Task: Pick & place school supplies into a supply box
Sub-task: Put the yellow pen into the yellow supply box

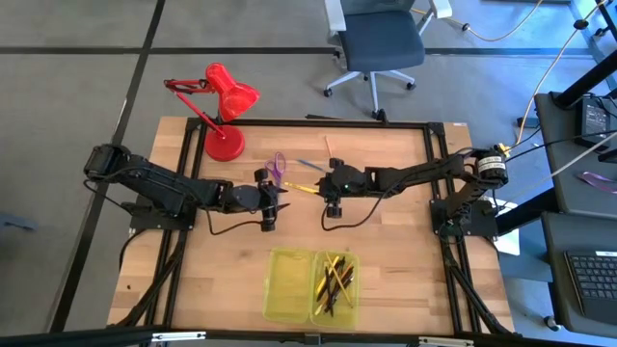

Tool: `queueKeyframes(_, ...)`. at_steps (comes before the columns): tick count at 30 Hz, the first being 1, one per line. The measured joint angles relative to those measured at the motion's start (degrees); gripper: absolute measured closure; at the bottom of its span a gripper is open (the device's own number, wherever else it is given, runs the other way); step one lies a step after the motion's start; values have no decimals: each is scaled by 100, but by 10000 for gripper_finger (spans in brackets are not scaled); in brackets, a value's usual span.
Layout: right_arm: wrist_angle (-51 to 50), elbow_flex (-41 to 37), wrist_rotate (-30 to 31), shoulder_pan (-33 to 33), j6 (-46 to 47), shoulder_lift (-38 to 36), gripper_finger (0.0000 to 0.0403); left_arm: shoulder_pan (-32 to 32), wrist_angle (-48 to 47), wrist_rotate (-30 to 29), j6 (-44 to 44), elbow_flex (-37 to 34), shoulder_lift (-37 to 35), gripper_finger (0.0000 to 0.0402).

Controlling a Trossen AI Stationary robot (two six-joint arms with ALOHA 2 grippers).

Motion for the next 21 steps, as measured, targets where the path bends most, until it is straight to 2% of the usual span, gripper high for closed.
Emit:
queueKeyframes(7, 56, 0, -161, -8, 12, 1, 276, 2, -1, 2, 0, 0, 0, 229)
queueKeyframes(15, 88, 0, -69, -19, -132, 0, 223, 2, 1, 4, 0, 0, 0, 231)
queueKeyframes(21, 105, 2, -89, -72, 307, 57, 214, 2, 1, 4, 2, 0, 0, 233)
